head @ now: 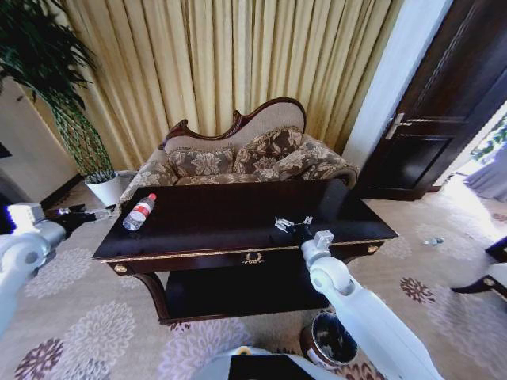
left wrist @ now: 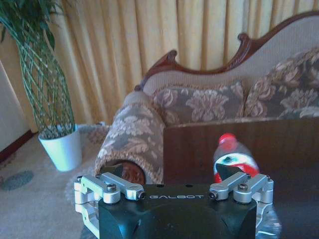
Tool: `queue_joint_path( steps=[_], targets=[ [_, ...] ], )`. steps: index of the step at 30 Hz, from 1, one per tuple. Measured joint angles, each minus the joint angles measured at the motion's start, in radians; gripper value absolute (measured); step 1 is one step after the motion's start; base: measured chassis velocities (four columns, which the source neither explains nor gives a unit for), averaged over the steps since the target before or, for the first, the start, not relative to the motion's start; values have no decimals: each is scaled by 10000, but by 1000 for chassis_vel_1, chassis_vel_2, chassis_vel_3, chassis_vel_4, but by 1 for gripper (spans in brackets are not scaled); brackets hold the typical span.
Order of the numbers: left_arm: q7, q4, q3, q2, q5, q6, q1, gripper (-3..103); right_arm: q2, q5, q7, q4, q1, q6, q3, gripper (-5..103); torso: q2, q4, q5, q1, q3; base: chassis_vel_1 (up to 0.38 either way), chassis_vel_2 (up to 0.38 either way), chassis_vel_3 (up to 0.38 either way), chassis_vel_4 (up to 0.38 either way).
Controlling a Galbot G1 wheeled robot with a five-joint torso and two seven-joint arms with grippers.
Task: Move to the front of the table and place the trash on the table into the trash bin.
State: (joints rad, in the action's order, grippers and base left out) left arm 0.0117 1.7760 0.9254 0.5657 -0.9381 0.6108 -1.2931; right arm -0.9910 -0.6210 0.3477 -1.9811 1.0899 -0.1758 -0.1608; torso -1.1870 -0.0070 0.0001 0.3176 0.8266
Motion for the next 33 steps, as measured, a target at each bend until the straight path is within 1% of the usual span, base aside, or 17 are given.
queue_joint_path(
  steps=[2,4,8,12,14,15,16,23,25,26,27,30,31,33],
  targets=[
    [-255,-257,-257,-80,41,-206,214,100,29,-7,-5,51,-22,-1,8,100,0,0,0,0,0,0,0,0,0],
    [-650,-343,-358,-96,83,-444,321,100,118,-54,-26,87,-51,-3,-1,100,-1,1,0,0,0,0,0,0,0],
    [-795,-325,-416,-83,68,-460,400,100,194,-103,-35,163,-140,-4,-33,100,-1,1,2,-1,-1,0,0,0,0],
    [-817,-260,-466,-57,14,-166,478,100,222,-134,-35,223,-205,-5,-45,100,0,1,2,-1,0,0,0,0,0],
    [-732,-185,-484,-129,-217,563,593,100,198,-126,-36,285,-203,-6,-41,100,0,1,1,0,0,0,0,0,0],
    [-732,-185,-484,-129,-217,563,593,100,198,-126,-36,285,-203,-6,-41,100,0,1,1,0,0,0,0,0,0],
    [-692,-194,-519,-226,-298,697,646,100,165,-95,-44,305,-171,-4,-38,100,0,1,2,0,0,0,0,0,0],
    [-666,-409,-814,-535,-617,911,1001,100,127,-47,-86,296,-101,22,-26,100,0,1,3,-1,-1,0,0,0,0],
    [-532,-450,-1082,-593,-805,1066,1313,100,159,-50,-86,275,-103,31,-37,100,0,3,2,0,-1,0,0,0,0],
    [-360,-457,-1307,-607,-956,1100,1589,100,193,-56,-86,251,-103,35,-61,100,0,2,2,-1,-1,0,0,0,0],
    [-360,-457,-1307,-607,-956,1100,1589,100,193,-56,-86,251,-103,35,-61,100,0,2,2,-1,-1,0,0,0,0],
    [181,-271,-1770,-611,-1534,1247,2145,100,253,-62,-83,204,-51,63,-137,100,0,-1,2,0,0,0,0,0,0],
    [181,-271,-1770,-611,-1534,1247,2145,100,253,-62,-83,204,-51,63,-137,100,0,-1,2,0,0,0,0,0,0],
    [660,-69,-2045,-612,-2063,1269,2436,100,255,-58,-82,178,9,83,-167,100,0,-1,4,-1,-1,0,0,0,0]
  ],
)
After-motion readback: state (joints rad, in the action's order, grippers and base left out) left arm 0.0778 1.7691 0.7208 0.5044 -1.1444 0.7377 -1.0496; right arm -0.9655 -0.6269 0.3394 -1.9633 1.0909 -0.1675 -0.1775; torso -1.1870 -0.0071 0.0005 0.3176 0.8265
